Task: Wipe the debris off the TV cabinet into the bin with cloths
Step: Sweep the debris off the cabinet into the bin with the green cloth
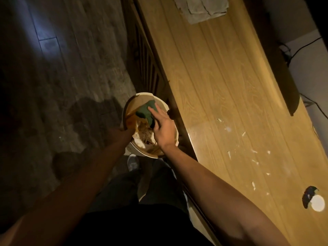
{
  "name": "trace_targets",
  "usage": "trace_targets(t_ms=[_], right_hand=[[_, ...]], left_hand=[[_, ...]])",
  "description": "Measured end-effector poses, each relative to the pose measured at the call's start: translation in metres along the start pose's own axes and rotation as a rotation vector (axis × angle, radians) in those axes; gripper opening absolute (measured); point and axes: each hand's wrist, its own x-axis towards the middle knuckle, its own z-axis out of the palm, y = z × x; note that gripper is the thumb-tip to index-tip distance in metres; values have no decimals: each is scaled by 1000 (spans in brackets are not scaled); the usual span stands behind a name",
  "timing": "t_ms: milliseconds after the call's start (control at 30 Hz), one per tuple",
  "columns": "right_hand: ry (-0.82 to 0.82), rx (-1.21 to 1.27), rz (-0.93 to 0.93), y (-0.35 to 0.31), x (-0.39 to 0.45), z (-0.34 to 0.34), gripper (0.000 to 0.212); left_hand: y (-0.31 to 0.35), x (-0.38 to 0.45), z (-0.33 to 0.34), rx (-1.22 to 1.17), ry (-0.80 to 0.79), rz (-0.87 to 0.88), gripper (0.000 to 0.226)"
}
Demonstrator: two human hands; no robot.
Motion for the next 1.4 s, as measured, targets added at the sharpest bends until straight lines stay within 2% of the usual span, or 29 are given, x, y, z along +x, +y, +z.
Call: trace_targets(t_ms=[167,300,467,600,767,867,967,1100,1267,1400], right_hand=[[53,75,78,3,-9,-7,59],[143,83,93,9,-19,-21,56],[245,104,99,16,-37,-40,52],[325,188,130,23,-45,-63,46],[447,282,193,49,-37,-120,40],[502,325,280,76,-24,-167,38],[577,310,347,113,-11,-221,38],[600,183,433,175,11,-296,41],[594,-12,581,253,30,-362,42],[668,-4,797,296,35,-382,41]], left_hand=[[-6,-6,-3,52,-42,37,23],[-11,-14,-3,42,-83,47,34],[-18,-24,-3,35,-115,42,35],[-24,-30,-2,63,-145,19,21],[-28,-31,6,88,-125,-4,41],[-39,-31,14,67,-72,22,35],[-50,-30,26,81,7,30,53],[-57,-33,34,225,172,16,59],[-65,-33,36,173,255,27,47],[-68,-36,41,57,218,82,37]])
